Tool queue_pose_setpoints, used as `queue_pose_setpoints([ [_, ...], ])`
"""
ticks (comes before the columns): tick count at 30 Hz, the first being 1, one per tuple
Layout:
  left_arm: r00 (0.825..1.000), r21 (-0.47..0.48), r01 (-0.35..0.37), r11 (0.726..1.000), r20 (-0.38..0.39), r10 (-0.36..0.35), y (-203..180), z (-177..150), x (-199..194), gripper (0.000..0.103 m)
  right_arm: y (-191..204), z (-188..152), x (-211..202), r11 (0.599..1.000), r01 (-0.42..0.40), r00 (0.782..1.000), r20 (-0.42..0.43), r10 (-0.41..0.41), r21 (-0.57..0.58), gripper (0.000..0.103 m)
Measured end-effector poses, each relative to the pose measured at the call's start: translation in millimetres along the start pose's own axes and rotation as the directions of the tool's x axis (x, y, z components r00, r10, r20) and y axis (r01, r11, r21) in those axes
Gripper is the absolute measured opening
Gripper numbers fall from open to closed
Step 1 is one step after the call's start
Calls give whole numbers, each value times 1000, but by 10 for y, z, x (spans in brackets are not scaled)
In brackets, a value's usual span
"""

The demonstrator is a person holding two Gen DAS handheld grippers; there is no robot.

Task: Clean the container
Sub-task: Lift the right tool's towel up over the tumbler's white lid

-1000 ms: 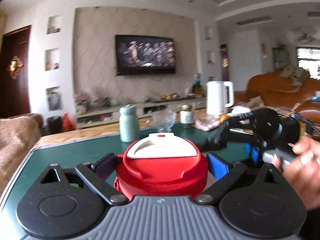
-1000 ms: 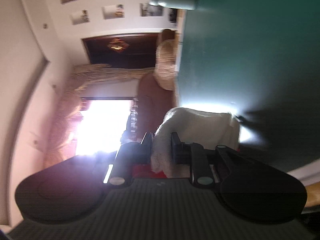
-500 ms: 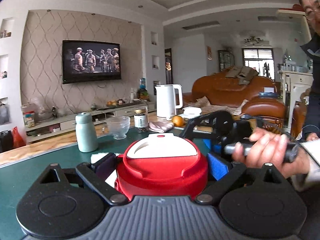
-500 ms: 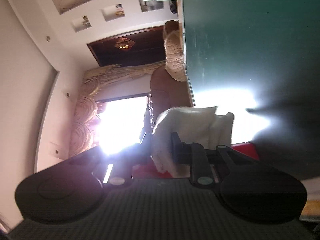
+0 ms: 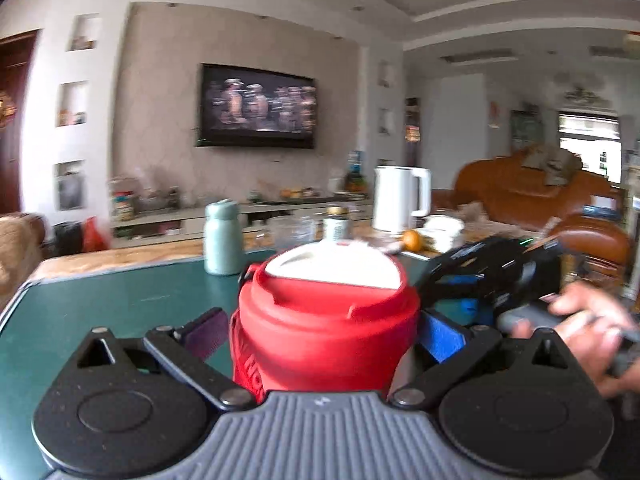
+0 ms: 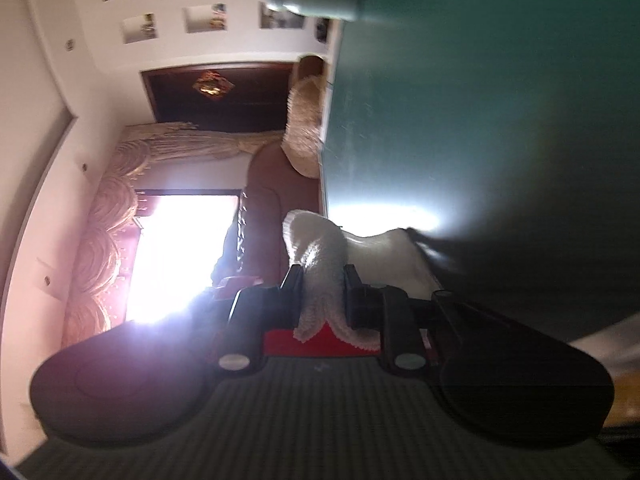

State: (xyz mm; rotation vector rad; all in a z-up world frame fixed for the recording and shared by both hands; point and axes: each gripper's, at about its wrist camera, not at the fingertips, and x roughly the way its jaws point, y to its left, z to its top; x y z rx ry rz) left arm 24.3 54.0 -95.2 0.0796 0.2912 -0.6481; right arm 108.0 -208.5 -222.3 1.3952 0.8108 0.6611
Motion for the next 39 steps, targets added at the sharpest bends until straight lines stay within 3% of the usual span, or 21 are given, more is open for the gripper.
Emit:
queue_pose_setpoints([
  [6,985,6,-168,986,37,168,-191,55,158,102,312,-100,-319,993,-110,990,77,114,-51,25],
  [8,980,18,-196,981,49,195,-255,33,204,94,390,-138,-384,988,-144,986,80,149,-54,25],
  [10,976,33,-208,978,72,205,-321,12,202,94,444,-171,-407,985,-157,984,70,161,-66,25],
  [17,973,41,-213,976,99,208,-385,-32,196,91,271,-161,-303,994,-104,993,61,105,-21,25],
  [20,983,63,-168,984,92,162,-380,-20,189,91,281,7,-243,997,-73,995,60,75,-31,25],
  [25,985,77,-155,985,89,148,-404,-21,219,91,506,357,144,994,-18,997,-71,11,-105,25],
  [29,984,69,-160,985,87,153,-419,-33,211,91,845,427,401,965,58,980,-168,-103,-256,25],
  [33,984,65,-163,985,89,157,-404,-73,189,91,1039,399,260,936,94,972,-170,-160,-340,25],
  [39,984,67,-162,984,88,156,-400,-80,183,91,917,183,-275,963,42,984,-158,-86,-265,25],
])
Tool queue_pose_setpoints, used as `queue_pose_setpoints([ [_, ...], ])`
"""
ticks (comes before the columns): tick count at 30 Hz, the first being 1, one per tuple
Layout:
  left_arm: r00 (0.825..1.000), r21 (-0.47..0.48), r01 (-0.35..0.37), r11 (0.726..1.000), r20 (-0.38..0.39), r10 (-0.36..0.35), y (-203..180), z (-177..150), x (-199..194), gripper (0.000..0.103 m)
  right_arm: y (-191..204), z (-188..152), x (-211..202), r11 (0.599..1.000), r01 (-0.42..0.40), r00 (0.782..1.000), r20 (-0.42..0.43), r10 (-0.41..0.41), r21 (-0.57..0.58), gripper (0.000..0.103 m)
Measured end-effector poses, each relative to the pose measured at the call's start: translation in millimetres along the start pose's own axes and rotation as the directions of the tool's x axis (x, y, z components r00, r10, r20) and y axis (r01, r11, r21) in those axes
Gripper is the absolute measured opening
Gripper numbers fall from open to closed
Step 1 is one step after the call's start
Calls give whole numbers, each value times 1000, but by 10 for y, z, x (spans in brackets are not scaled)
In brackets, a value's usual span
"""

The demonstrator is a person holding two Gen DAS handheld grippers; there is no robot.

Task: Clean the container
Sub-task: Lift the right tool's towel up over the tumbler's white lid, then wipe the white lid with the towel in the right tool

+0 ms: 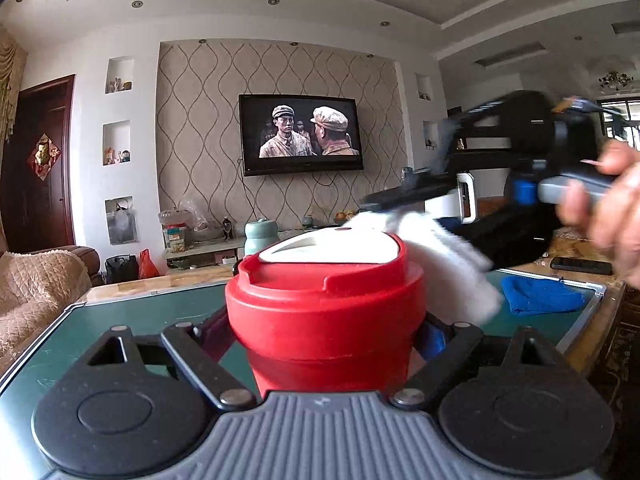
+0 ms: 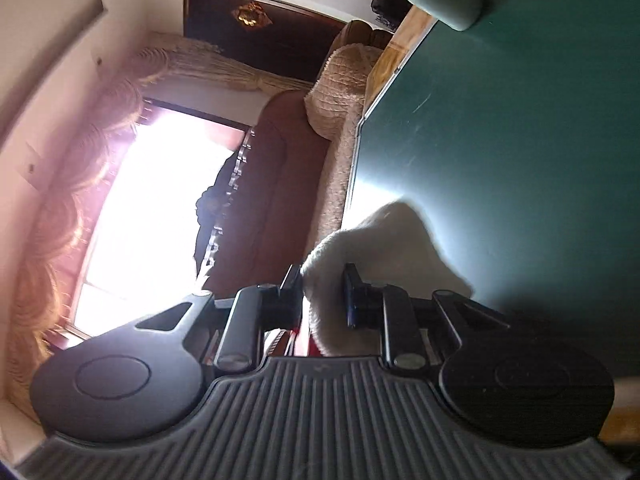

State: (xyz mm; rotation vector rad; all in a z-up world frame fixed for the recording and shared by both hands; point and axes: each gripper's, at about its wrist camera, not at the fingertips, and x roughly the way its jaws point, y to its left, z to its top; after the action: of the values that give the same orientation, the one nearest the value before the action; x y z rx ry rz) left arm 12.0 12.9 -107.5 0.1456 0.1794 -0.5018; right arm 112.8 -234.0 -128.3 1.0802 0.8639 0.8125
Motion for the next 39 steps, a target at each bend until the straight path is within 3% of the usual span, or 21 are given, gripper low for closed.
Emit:
queue_pose_setpoints([
  [3,1000,3,1,1000,1,-1,5,-6,-6,91,-16,-92,-61,1000,5,1000,10,-5,13,25],
  [7,1000,19,3,1000,-1,-3,5,1,5,91,-27,68,138,999,48,999,14,-48,13,25],
  [12,1000,15,8,1000,-13,-8,36,13,12,91,340,286,568,975,138,985,-79,-153,-174,25],
  [16,1000,18,3,1000,-26,-3,31,30,11,91,772,252,961,878,215,941,-150,-303,-427,25],
  [19,999,7,1,1000,-45,-1,39,42,16,90,1042,61,1009,782,270,902,-137,-409,-562,25],
  [20,998,11,6,1000,-58,-6,34,36,31,88,1108,-7,997,757,271,895,-134,-425,-594,25],
  [24,996,17,15,1000,-90,-14,-38,-24,59,83,1284,-215,1017,721,258,877,-157,-454,-643,25],
  [27,995,-2,5,1000,-100,-5,-26,-6,59,83,1420,-375,1037,643,288,857,-109,-504,-709,25],
  [33,991,-37,-4,999,-133,-1,80,30,109,83,1544,-529,1052,577,272,868,-63,-493,-770,26],
  [36,988,-53,-6,999,-153,-2,148,44,140,83,1587,-570,1052,552,221,874,-88,-478,-804,25],
  [38,986,-78,-8,997,-166,-5,213,49,171,82,1612,-664,1046,526,194,863,-111,-493,-828,24],
  [39,986,-78,-3,997,-164,-10,227,46,169,82,1612,-710,1037,498,219,855,-81,-513,-839,24],
])
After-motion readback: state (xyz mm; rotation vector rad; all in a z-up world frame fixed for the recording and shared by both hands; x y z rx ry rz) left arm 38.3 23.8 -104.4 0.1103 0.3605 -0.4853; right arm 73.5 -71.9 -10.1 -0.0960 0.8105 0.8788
